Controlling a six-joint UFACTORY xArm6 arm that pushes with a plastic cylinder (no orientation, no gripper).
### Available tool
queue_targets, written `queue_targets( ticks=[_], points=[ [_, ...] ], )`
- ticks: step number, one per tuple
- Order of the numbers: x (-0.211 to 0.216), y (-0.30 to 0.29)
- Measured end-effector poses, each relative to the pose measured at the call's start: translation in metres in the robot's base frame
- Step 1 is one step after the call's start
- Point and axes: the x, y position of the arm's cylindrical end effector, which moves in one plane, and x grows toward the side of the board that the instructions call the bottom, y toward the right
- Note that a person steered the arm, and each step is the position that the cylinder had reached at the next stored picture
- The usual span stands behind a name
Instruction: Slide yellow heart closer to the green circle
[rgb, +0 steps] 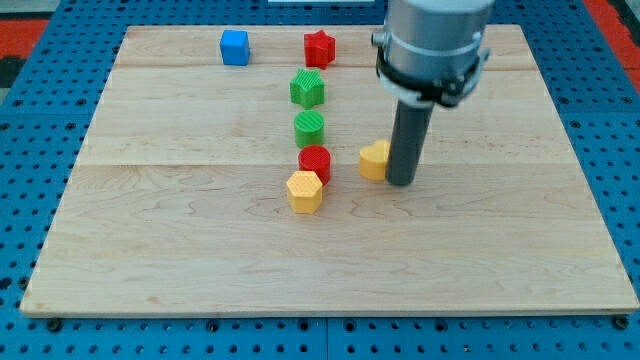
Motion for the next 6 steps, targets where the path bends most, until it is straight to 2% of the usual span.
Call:
queue_targets(
  ticks=[1,2,3,4,5,6],
  points=[
    [-0.050,-0.004],
    [-0.033,0.000],
    [0.012,0.003],
    [-0.022,-0.035],
    [-0.048,-0.045],
    [-0.050,-0.056]
  ],
)
